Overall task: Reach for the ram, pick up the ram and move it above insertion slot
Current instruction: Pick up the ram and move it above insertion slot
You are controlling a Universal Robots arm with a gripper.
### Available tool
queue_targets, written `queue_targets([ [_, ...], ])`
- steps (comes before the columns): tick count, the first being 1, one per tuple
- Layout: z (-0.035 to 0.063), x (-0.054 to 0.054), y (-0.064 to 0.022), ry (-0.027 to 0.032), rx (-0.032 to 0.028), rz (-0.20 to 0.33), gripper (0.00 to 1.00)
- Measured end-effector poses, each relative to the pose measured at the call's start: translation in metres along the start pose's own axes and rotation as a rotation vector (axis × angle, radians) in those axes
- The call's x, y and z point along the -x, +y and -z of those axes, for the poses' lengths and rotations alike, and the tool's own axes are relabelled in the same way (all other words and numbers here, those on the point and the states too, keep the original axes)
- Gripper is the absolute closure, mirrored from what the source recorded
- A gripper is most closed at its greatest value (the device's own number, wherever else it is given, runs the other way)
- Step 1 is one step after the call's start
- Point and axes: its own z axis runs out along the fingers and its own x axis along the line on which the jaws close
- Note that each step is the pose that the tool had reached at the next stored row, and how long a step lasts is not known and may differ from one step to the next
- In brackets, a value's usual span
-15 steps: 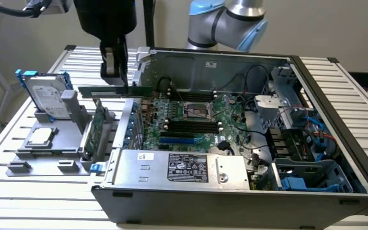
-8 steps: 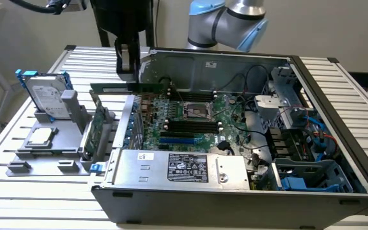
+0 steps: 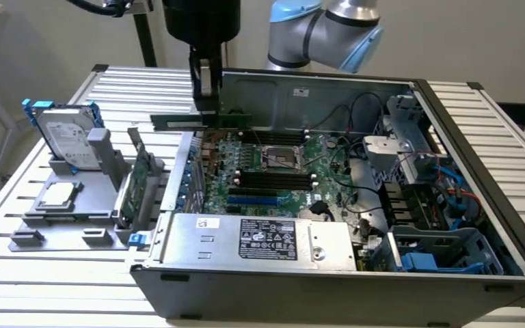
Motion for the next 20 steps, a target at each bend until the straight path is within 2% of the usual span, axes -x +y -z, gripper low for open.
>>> queue_targets([
  [20,0.0003,0.018,-0.0637,0.0,0.0,0.0,0.86],
])
